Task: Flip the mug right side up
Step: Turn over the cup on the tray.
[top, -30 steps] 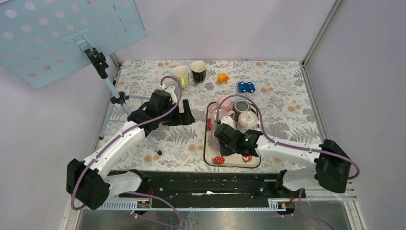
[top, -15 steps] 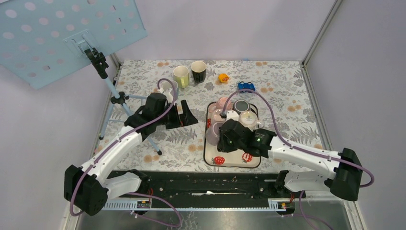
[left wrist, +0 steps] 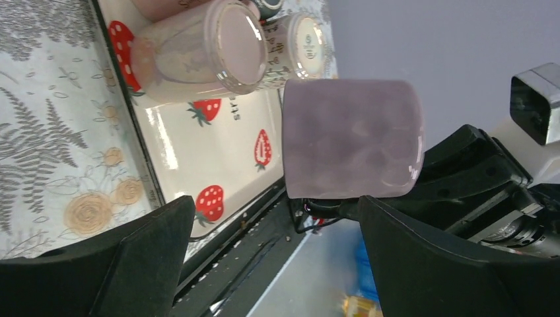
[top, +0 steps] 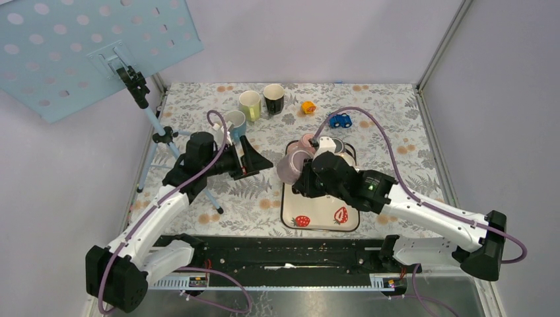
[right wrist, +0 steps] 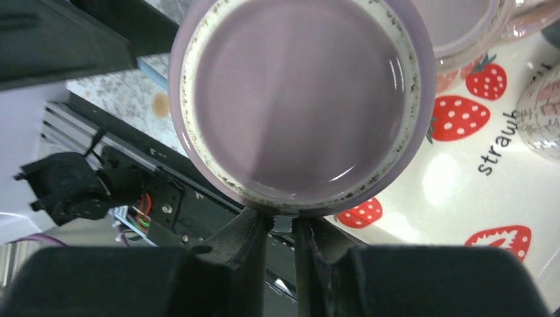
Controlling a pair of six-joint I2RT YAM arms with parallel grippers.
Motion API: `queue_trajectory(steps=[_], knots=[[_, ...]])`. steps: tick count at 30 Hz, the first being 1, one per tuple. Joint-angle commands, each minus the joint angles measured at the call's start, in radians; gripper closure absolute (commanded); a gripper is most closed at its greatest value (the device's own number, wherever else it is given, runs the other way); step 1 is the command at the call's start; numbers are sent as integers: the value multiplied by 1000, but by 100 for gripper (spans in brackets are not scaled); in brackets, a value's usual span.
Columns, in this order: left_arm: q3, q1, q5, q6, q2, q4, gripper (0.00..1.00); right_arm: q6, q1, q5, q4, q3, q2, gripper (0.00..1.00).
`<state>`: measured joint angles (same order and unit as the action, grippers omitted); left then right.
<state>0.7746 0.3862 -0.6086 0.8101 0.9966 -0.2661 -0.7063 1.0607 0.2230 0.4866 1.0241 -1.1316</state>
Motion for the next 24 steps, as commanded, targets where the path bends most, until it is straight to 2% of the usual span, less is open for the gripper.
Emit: queue_trajectory(steps=[1,14,17,24], knots=[[-41,-25,-135,123,-27,231,3,-3,3,83,-136,126,2,100],[-164,-38,-224,388,-9,610,12,-13,-157,-59,-451,96,-3,100],[-181,-38,-244,447,17,703,13,-29,-192,-132,-515,91,-8,100],[-195,-38,-283,647,114,1030,16,-72,-209,-259,-681,37,-4,100]])
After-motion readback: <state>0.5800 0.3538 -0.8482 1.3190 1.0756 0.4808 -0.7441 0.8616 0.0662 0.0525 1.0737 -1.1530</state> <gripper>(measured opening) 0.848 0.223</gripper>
